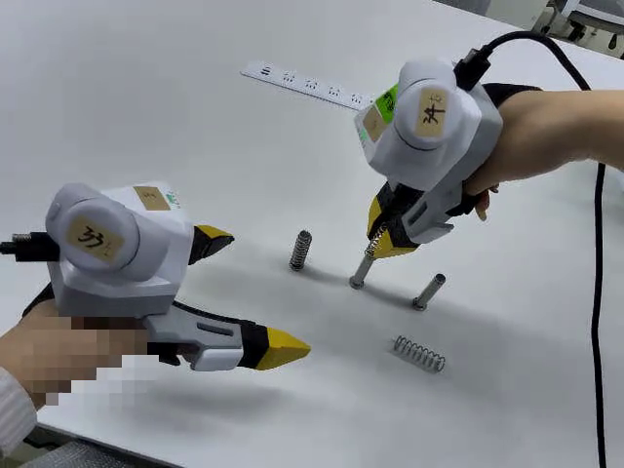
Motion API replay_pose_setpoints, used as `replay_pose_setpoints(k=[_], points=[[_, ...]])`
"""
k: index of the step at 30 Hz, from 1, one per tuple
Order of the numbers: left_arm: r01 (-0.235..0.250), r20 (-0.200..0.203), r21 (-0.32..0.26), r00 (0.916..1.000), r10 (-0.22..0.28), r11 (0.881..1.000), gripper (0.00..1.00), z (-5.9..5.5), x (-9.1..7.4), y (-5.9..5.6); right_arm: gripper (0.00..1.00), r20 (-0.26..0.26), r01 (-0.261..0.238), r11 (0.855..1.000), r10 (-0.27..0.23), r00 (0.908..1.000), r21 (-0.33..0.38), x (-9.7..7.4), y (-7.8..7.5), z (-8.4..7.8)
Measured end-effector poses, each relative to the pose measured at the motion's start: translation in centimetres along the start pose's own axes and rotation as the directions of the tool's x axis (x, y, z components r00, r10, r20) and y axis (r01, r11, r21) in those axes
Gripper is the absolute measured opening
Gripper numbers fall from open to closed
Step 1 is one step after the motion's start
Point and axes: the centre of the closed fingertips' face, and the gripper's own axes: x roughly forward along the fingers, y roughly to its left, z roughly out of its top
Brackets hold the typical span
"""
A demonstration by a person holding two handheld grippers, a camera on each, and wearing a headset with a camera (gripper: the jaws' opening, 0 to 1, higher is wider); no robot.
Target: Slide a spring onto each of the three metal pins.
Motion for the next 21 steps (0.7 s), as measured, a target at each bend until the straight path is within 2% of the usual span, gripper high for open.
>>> replay_pose_setpoints(k=[10, 21], points=[[0.002, 0.000, 0.000, 1.0000, -0.002, 1.000, 0.93, 0.0, 0.0, 0.0, 0.13, -0.010, -0.010, 1.000, 0.010, 0.9999, 0.008, 0.5, 0.1, -0.3], [0.004, 0.001, -0.004, 1.0000, -0.004, 1.000, 0.92, 0.0, 0.0, 0.0, 0.13, -0.022, -0.026, 1.000, 0.026, 0.9994, 0.009, 2.3, -0.1, -0.4]])
